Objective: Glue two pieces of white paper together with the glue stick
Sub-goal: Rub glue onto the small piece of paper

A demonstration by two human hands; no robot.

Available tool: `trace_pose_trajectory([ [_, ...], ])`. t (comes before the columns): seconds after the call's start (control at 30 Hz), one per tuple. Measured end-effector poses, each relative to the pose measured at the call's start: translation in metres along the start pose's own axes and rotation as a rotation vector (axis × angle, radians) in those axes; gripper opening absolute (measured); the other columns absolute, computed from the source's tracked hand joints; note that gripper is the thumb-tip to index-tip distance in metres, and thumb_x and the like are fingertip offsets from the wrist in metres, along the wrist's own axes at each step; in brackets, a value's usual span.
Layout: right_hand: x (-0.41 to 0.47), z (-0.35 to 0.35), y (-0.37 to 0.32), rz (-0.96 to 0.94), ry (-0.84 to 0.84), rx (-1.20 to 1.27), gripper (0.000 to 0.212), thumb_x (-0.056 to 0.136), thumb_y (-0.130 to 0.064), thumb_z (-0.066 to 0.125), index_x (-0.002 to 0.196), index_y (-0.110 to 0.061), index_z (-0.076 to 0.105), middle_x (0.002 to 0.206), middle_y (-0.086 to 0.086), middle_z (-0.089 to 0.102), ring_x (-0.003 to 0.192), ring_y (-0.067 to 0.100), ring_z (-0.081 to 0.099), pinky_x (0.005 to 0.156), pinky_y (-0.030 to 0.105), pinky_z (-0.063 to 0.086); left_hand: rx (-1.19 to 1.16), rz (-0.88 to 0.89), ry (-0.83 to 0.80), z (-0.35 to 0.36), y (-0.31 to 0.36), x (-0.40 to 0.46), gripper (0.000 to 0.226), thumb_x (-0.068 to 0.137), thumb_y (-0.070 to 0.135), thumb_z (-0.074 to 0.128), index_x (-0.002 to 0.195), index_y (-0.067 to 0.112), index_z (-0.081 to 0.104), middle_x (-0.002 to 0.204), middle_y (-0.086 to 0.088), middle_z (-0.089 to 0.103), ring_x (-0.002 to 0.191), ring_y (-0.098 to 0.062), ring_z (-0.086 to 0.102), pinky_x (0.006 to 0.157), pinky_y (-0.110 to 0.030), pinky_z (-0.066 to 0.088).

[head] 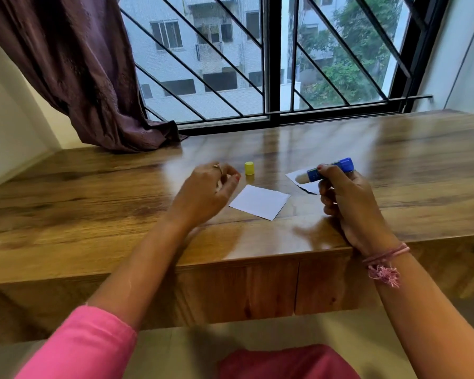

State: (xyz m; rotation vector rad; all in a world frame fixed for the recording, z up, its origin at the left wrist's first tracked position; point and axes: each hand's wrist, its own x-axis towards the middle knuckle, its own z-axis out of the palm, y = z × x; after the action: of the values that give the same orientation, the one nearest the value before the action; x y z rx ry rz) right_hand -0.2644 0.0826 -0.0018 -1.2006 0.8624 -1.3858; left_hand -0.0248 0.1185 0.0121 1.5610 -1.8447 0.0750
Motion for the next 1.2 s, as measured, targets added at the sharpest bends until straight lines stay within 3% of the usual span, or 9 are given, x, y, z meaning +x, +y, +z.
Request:
trace_pose_trajectory([
  [0.07, 0.000, 0.000, 0.000, 0.009, 0.001, 0.001, 0.011, 0.089, -0.025, 0.057, 0.080, -0.017, 0.057, 0.057, -0.003, 0.046, 0.040, 0.005, 0.034, 0.036, 0.017, 0.026, 0.037, 0.086, -0.174, -0.008, -0.006, 0.007, 0.035, 0.091, 0.032, 0.039, 0.115, 0.025, 0.063, 0.111, 0.006, 0.060, 0.107, -0.014, 0.042, 0.088, -0.038, 0.036],
  [0.13, 0.000, 0.000, 0.000, 0.011, -0.002, -0.005, 0.011, 0.089, -0.025, 0.057, 0.081, -0.017, 0.057, 0.057, -0.003, 0.046, 0.040, 0.005, 0.034, 0.036, 0.017, 0.026, 0.021, 0.111, -0.319, -0.010, -0.010, 0.010, 0.042, 0.085, 0.029, 0.034, 0.120, 0.033, 0.057, 0.126, 0.010, 0.057, 0.117, -0.012, 0.031, 0.093, -0.038, 0.027],
  [0.27, 0.000, 0.000, 0.000, 0.013, -0.006, -0.009, 0.011, 0.089, -0.025, 0.057, 0.082, -0.016, 0.057, 0.057, -0.003, 0.045, 0.041, 0.005, 0.034, 0.037, 0.017, 0.026, 0.003, 0.163, -0.414, -0.007, -0.012, 0.011, 0.048, 0.077, 0.037, 0.029, 0.114, 0.042, 0.059, 0.132, 0.029, 0.050, 0.122, -0.009, 0.028, 0.095, -0.037, 0.020],
  [0.4, 0.000, 0.000, -0.001, 0.018, -0.012, -0.015, 0.011, 0.089, -0.024, 0.056, 0.081, -0.017, 0.057, 0.056, -0.004, 0.045, 0.042, 0.006, 0.034, 0.038, 0.018, 0.025, 0.001, 0.180, -0.466, -0.005, -0.011, 0.012, 0.047, 0.079, 0.032, 0.033, 0.114, 0.044, 0.063, 0.130, 0.033, 0.049, 0.122, -0.005, 0.029, 0.093, -0.031, 0.015],
  [0.53, 0.000, -0.001, 0.000, 0.020, -0.010, -0.022, 0.011, 0.089, -0.025, 0.057, 0.083, -0.016, 0.057, 0.056, -0.004, 0.045, 0.043, 0.007, 0.034, 0.038, 0.018, 0.026, 0.008, 0.173, -0.556, -0.001, -0.006, 0.011, 0.049, 0.082, 0.029, 0.031, 0.116, 0.041, 0.064, 0.133, 0.025, 0.050, 0.119, 0.004, 0.026, 0.093, -0.008, 0.007],
  [0.7, 0.001, -0.002, 0.001, 0.018, -0.015, -0.030, 0.011, 0.089, -0.024, 0.057, 0.089, -0.013, 0.057, 0.057, -0.005, 0.047, 0.043, 0.006, 0.036, 0.038, 0.016, 0.029, 0.067, 0.050, -0.586, 0.004, 0.008, 0.006, 0.054, 0.089, 0.049, 0.018, 0.122, 0.042, 0.061, 0.128, 0.018, 0.050, 0.119, 0.001, 0.029, 0.093, -0.021, 0.012],
  [0.83, 0.001, -0.001, 0.001, 0.011, -0.013, -0.057, 0.010, 0.089, -0.023, 0.057, 0.086, -0.014, 0.057, 0.059, -0.004, 0.046, 0.044, 0.007, 0.035, 0.038, 0.018, 0.028, 0.204, -0.004, -0.594, 0.008, 0.030, 0.006, 0.059, 0.095, 0.054, 0.013, 0.121, 0.037, 0.063, 0.114, 0.004, 0.050, 0.111, -0.015, 0.033, 0.091, -0.036, 0.020],
  [1.03, 0.000, 0.000, 0.000, 0.003, -0.003, -0.074, 0.011, 0.088, -0.020, 0.056, 0.078, -0.015, 0.057, 0.057, -0.003, 0.045, 0.044, 0.008, 0.032, 0.041, 0.020, 0.025, 0.199, -0.066, -0.569, 0.012, 0.039, 0.015, 0.068, 0.096, 0.059, 0.008, 0.126, 0.030, 0.061, 0.119, -0.001, 0.046, 0.113, -0.019, 0.030, 0.087, -0.036, 0.016],
  [1.2, 0.000, -0.001, 0.000, 0.014, -0.021, -0.077, 0.011, 0.089, -0.022, 0.056, 0.086, -0.011, 0.058, 0.057, -0.005, 0.045, 0.043, 0.007, 0.032, 0.040, 0.019, 0.026, 0.106, 0.086, -0.447, 0.000, 0.015, 0.014, 0.057, 0.088, 0.050, 0.021, 0.117, 0.033, 0.066, 0.127, 0.014, 0.049, 0.114, -0.008, 0.028, 0.088, -0.031, 0.013],
])
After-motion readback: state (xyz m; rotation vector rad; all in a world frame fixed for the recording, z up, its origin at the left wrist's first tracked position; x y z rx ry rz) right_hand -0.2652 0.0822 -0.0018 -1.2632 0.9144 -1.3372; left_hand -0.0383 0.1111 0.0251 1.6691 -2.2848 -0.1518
